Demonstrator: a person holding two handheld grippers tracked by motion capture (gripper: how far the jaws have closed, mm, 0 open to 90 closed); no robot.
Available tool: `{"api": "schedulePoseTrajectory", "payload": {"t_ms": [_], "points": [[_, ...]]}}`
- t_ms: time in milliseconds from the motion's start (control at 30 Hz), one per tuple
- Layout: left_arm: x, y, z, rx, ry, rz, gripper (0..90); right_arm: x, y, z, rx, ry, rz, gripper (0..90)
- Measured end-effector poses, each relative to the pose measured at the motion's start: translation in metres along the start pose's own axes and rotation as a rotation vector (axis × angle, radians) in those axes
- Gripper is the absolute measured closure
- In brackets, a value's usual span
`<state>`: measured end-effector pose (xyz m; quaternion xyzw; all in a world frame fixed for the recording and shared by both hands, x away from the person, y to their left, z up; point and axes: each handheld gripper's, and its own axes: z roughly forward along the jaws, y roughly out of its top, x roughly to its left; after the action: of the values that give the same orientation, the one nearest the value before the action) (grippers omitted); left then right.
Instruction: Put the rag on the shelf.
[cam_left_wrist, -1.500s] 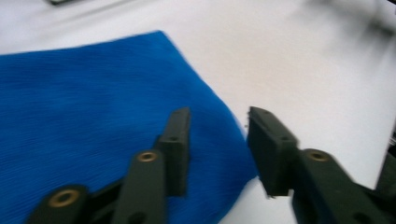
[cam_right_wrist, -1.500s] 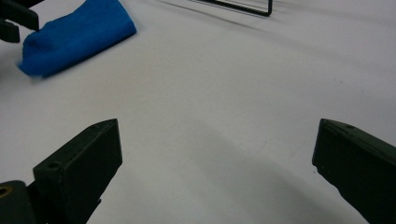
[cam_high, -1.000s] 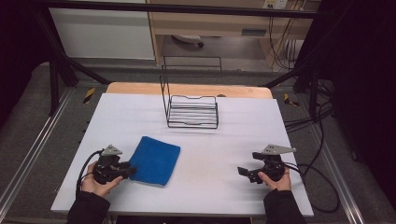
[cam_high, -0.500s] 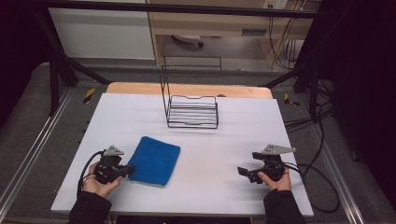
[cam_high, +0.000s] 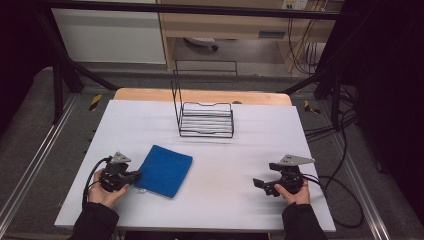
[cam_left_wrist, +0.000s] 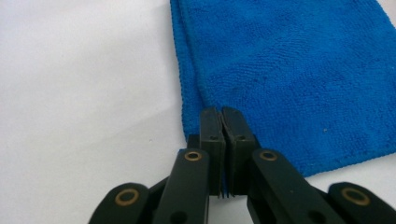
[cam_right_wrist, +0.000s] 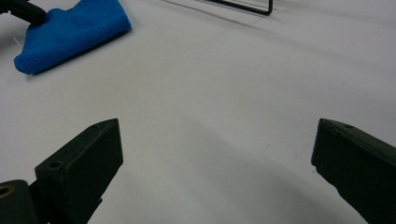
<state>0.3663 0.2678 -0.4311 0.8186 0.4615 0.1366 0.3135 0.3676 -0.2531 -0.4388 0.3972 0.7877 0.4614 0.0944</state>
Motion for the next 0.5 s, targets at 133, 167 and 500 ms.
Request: {"api": "schedulePoseTrajectory", "payload": {"t_ms": [133, 167, 500], "points": [[0.001, -0.001, -0.001, -0.024, -0.006, 0.010, 76.7, 0.011, 0.011, 0.011, -0.024, -0.022, 0.019, 4.2], [0.002, 0.000, -0.002, -0.037, -0.006, 0.009, 76.7, 0.011, 0.011, 0.011, -0.024, -0.022, 0.019, 4.2], [0.007, 0.001, -0.008, -0.108, -0.037, 0.046, 48.8, 0.044, 0.045, 0.057, -0.016, -0.055, 0.013, 5.0]]}}
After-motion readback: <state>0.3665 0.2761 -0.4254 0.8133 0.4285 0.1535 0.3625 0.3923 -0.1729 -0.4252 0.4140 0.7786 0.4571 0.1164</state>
